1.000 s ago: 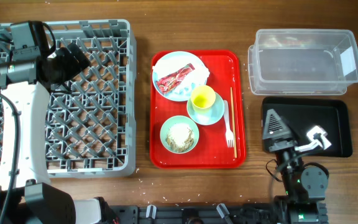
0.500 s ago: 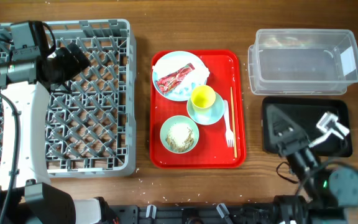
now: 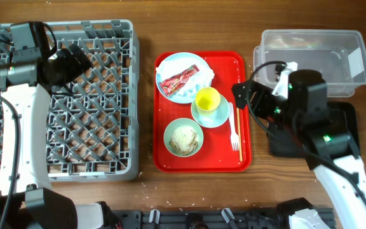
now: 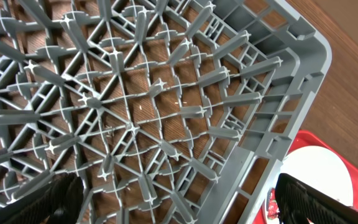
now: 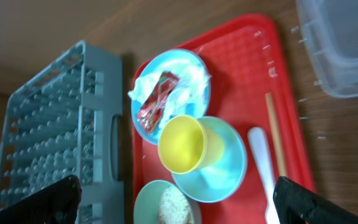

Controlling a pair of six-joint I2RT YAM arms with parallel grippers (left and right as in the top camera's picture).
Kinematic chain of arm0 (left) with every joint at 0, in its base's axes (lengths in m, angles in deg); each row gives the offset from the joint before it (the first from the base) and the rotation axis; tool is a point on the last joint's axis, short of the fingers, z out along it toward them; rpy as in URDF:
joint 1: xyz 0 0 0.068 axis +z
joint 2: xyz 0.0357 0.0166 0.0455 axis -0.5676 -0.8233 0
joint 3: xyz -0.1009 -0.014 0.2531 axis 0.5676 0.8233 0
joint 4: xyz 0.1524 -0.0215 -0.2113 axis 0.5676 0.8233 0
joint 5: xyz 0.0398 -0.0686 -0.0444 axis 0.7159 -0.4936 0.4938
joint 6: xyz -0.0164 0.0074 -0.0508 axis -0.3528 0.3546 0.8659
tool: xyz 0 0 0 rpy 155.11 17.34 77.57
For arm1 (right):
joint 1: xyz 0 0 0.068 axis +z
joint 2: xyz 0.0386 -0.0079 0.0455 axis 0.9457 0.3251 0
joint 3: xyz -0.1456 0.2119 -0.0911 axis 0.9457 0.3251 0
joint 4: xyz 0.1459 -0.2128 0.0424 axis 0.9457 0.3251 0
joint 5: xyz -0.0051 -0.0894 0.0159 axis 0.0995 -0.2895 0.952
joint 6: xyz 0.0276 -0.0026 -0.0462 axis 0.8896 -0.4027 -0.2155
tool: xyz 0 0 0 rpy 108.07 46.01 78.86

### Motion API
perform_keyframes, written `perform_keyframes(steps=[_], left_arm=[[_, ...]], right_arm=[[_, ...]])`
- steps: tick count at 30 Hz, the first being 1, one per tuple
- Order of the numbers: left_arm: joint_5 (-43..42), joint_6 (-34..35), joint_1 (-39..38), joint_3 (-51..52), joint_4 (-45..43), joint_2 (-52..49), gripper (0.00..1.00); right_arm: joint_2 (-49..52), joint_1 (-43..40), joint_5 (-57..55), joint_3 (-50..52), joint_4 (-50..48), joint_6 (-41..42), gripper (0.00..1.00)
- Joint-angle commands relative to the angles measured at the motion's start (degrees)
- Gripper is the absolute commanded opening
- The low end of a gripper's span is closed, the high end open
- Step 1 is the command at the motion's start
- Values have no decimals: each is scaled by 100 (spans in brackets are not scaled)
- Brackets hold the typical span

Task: Sort waste into correct bins and load items into the dishwasher rack

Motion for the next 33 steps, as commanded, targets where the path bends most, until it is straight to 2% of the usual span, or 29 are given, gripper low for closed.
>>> perform_keyframes(steps=[1,3,6,7,9,12,13,16,17,18,20,22,24,26,28,29,33], left_arm=[[-7,52,31,-52,-17,46,100],[-7,50,31,-52,-17,46,100],[-7,52,31,-52,-17,46,100],[-7,50,31,-52,-17,46,100],[-7,50,31,-52,-20,46,100],[-74,57,28,-52,-81,46,100],[-621,63,20,-52,-37,46,100],[-4199,358,-28,-46,343,44,100],[-5062,-39,-197,-46,260,37,100],[-5772,-468,-461,-46,127,39,100],[-6105,-267,-1047,-46,-160,39,100],[-6098,306,-1698,-46,-852,33,100],[-5810,337,-2326,-48,-1486,35,100],[-3718,376,-3370,-55,-1453,31,100],[-1707,365,-4371,-221,-942,-87,100],[-1163,254,-4653,-514,-538,-267,100],[-1049,-1139,-4774,-1853,1226,-1252,99]], right_arm=[[-822,13,-1019,-173,278,63,100],[-1580,11,-1956,-173,708,310,100],[-2033,11,-3622,-173,1740,1615,100],[-2061,11,-4127,-173,2111,2321,100],[-2052,11,-4780,-166,2509,3143,100],[-2052,13,-5193,-144,2649,3342,100],[-2039,13,-5193,-144,2651,3342,100],[-1998,13,-5193,-144,2647,3344,100],[-1998,13,-5193,-144,2647,3344,100],[-1993,13,-5193,-144,2647,3342,100],[-1987,13,-5193,-144,2647,3344,100],[-1987,13,-5193,-144,2645,3342,100],[-1987,13,-5193,-144,2645,3344,100],[-1987,13,-5193,-144,2645,3344,100],[-1987,13,-5193,-144,2647,3342,100],[-1987,13,-5193,-144,2645,3344,100],[-1987,13,-5193,-144,2645,3344,100]])
